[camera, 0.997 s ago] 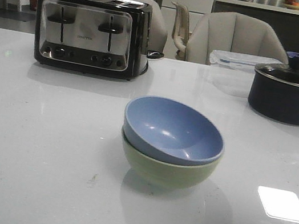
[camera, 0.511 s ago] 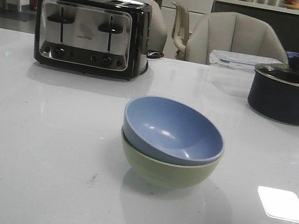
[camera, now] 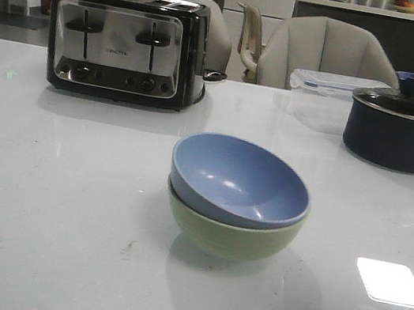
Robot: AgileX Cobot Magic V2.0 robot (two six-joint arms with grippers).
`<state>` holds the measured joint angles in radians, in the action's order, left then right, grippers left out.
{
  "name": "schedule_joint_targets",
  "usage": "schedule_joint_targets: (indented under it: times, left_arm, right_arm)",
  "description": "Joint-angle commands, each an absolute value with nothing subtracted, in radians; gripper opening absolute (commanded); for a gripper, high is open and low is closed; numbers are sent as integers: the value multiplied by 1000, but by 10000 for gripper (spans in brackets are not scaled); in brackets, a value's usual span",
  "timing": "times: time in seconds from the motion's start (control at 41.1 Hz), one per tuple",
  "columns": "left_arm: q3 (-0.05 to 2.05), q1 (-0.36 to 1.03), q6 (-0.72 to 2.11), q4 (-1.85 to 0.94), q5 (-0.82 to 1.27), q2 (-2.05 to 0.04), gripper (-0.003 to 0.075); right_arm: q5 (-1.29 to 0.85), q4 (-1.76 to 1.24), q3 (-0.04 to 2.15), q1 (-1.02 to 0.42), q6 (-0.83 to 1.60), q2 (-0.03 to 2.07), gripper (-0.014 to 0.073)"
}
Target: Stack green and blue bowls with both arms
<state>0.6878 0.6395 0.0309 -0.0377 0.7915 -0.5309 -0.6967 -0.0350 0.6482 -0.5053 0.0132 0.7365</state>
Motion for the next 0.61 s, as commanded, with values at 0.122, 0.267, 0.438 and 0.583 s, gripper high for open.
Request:
schedule_joint_targets:
  times: [0.122, 0.267, 0.438, 0.583]
  left_arm:
    - [713, 643, 26, -41, 710, -536, 101]
    - [704, 638, 26, -41, 707, -521, 101]
    - [628, 556, 26, -33, 669, -436, 101]
    - [470, 433, 26, -24, 481, -302, 101]
  right_arm:
    - [-638, -29, 675, -505, 23, 733, 34]
    - [-638, -29, 675, -505, 23, 733, 34]
    - [-638, -29, 675, -505, 23, 733, 34]
    - [-638, -29, 675, -505, 23, 733, 34]
